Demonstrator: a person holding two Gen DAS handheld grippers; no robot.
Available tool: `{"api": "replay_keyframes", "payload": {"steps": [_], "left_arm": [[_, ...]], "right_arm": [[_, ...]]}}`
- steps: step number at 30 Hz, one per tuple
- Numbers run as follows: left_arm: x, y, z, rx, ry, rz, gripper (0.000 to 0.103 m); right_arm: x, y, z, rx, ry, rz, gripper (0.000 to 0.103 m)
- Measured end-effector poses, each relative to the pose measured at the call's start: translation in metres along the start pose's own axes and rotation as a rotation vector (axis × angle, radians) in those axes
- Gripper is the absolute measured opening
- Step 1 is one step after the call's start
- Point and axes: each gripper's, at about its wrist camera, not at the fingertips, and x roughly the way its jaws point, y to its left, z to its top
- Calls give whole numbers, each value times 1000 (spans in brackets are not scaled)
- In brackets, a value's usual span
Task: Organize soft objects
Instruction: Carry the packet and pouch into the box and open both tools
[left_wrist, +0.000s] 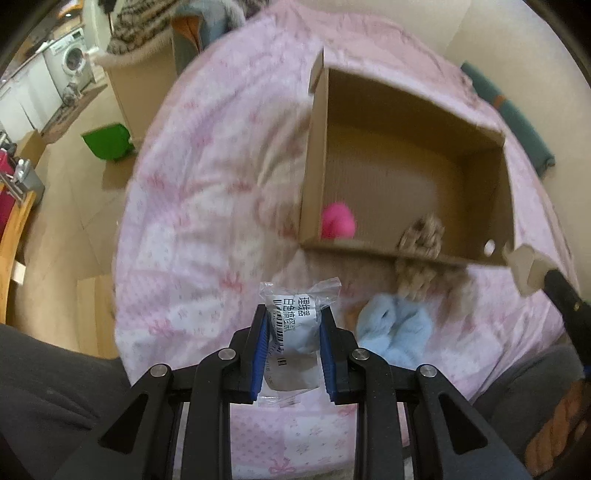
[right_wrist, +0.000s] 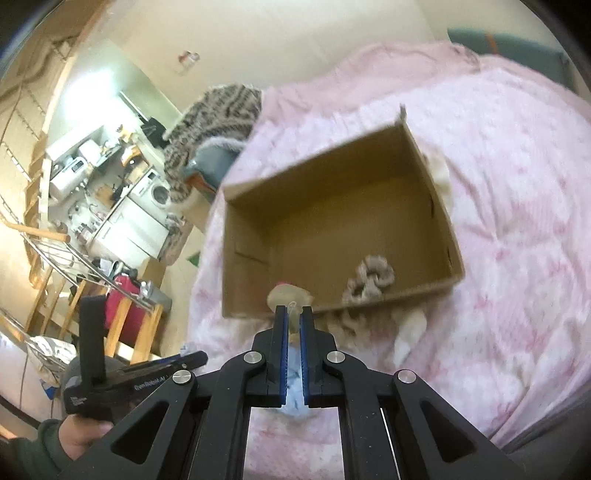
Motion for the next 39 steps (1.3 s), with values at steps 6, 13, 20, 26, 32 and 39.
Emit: {"api": "replay_keyframes", "payload": {"steps": [6, 13, 20, 26, 32, 39], "left_arm": [[-22, -9, 19, 13, -60, -15, 23], [-28, -24, 42, 60, -58, -1, 23], [-34, -31, 70, 82, -98, 12, 23], [-25, -45, 84, 103, -106, -5, 23], [-13, -56, 99, 108, -113, -36, 23], [25, -64, 110, 116, -95, -62, 23]], "right_arm": [[-15, 5, 15, -2, -32, 38, 7], [-23, 7, 30, -30, -42, 39, 7], [-25, 6, 54, -48, -59, 38, 7], [-19, -1, 71, -43, -72, 43, 7], [-5, -10, 86, -42, -67, 46, 7], [34, -23, 86, -22, -21, 26, 7]]}}
